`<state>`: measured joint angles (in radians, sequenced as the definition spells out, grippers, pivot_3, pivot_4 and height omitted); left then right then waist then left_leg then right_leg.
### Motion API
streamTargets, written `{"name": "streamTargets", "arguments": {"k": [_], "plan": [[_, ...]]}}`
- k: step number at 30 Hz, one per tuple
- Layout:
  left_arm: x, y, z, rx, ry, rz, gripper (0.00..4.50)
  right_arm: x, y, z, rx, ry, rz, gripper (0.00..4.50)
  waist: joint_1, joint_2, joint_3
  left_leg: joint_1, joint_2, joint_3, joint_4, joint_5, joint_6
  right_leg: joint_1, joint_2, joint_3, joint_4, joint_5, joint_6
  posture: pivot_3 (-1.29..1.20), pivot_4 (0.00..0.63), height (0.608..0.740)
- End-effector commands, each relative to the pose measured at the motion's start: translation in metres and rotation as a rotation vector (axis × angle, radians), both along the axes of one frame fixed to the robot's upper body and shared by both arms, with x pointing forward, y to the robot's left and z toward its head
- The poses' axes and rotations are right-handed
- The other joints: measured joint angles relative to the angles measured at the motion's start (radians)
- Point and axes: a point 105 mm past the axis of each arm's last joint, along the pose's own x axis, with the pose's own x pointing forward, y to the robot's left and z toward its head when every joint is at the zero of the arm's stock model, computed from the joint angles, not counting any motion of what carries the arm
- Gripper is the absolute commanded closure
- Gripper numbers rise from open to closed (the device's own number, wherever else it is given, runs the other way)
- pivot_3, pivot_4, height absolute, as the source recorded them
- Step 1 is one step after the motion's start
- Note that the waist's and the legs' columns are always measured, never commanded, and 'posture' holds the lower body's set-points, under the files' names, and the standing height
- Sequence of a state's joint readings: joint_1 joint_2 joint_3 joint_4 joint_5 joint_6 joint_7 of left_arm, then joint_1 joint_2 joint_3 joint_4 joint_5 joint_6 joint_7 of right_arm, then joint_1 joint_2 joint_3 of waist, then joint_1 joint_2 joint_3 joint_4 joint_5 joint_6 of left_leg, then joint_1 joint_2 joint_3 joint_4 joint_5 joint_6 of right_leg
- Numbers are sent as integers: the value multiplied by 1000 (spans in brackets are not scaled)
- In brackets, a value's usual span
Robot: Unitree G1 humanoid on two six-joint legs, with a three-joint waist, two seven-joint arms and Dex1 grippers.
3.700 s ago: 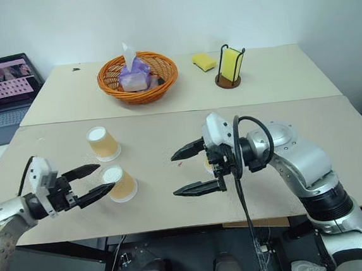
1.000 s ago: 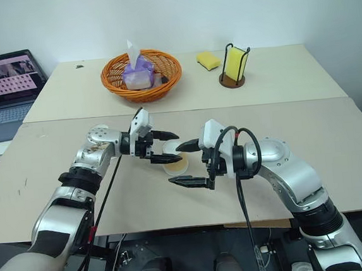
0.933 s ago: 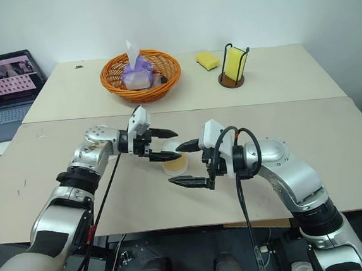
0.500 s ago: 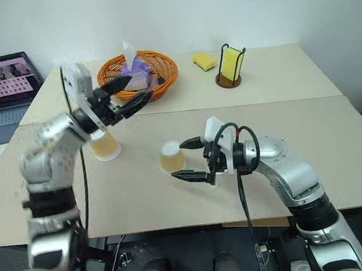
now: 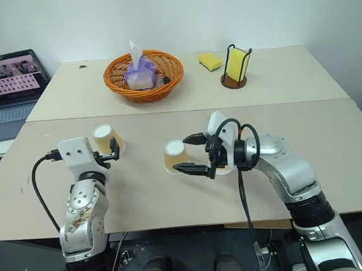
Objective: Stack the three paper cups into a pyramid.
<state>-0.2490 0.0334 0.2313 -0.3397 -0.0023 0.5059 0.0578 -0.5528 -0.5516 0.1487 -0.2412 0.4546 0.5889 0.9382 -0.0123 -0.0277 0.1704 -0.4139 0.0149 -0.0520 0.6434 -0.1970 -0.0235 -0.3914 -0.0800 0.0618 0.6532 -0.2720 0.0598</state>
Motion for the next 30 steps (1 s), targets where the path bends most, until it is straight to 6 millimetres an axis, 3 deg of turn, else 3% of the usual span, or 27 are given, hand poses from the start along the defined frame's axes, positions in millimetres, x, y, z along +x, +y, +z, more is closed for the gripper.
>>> {"name": "streamTargets", "arguments": {"k": [1,10,21,30], "plan": [[5,2,7,-7,-39,-22,59,-2,2,16,30,-59,17,0,0,0,0,0,0,0,0,0,0,0,0,0,0,0,0,0,150,732],[25,-12,-5,-54,-7,-155,59,-2,2,20,47,-70,0,0,0,0,0,0,0,0,0,0,0,0,0,-1,0,0,0,0,150,732],[38,-1,13,3,-54,-135,59,0,-2,15,47,-55,-38,0,-1,0,0,0,0,0,0,0,0,0,0,-1,0,0,0,0,150,732],[53,-7,15,-1,-42,-193,59,1,-1,12,48,-50,-45,0,-1,0,0,0,0,0,0,0,0,0,0,-1,0,0,0,0,150,732]]}}
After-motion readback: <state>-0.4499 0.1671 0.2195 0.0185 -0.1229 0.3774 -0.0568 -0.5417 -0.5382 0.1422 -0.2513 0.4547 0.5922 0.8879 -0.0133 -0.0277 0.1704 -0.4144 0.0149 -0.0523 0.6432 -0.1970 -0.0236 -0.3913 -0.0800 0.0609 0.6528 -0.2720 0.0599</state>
